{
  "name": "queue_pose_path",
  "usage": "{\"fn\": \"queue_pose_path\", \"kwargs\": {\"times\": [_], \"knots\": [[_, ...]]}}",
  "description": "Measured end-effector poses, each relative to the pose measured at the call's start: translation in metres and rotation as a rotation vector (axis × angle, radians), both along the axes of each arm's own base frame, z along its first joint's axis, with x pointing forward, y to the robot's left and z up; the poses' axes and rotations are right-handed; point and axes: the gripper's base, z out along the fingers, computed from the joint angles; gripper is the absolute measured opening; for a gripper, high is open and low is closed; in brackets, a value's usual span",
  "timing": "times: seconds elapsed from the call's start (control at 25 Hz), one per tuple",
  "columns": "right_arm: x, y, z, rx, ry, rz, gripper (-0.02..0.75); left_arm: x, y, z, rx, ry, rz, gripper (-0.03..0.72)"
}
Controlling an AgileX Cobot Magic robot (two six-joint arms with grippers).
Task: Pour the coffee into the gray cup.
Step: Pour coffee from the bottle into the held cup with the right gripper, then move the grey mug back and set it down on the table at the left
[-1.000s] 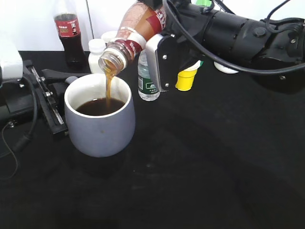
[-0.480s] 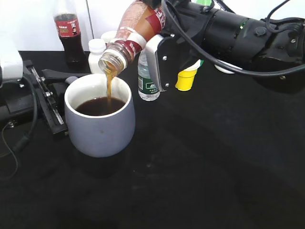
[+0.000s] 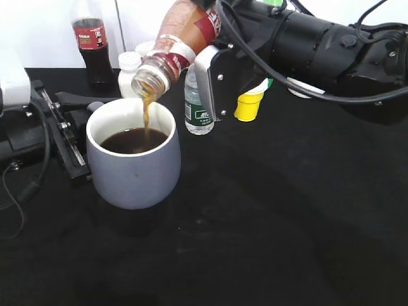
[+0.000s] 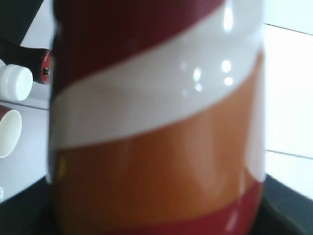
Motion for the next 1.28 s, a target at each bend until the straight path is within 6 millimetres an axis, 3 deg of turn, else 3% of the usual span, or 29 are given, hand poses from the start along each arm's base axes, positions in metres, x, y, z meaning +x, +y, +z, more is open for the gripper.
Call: {"fn": "queue_pose_path", "kwargs": {"times": [0.24, 0.48, 0.56, 0.72, 0.88, 1.0, 1.28], "knots": [[0.0, 0.0, 0.0, 0.241, 0.323, 0.022, 0.512, 0.005, 0.003, 0.006, -0.073, -0.004, 0.067, 0.059], [0.0, 0.0, 0.0, 0.761, 1.023, 0.071, 0.512, 0.008, 0.006, 0.006, -0.094, 0.005, 0.12, 0.059], [0.0, 0.0, 0.0, 0.907, 1.217, 0.087, 0.512, 0.014, 0.012, 0.003, -0.08, 0.041, 0.211, 0.059], [0.0, 0.0, 0.001, 0.945, 1.267, 0.093, 0.512, 0.029, 0.039, 0.004, -0.093, 0.02, 0.434, 0.059], [0.002, -0.002, 0.002, 0.992, 1.274, 0.082, 0.512, 0.045, 0.098, 0.001, -0.14, -0.017, 0.737, 0.059], [0.002, -0.002, 0.002, 0.996, 1.274, 0.08, 0.512, 0.061, 0.119, -0.025, -0.167, 0.018, 0.849, 0.059], [0.002, -0.002, 0.002, 1.0, 1.275, 0.08, 0.512, 0.135, 0.123, -0.101, -0.119, 0.125, 0.856, 0.059]]}}
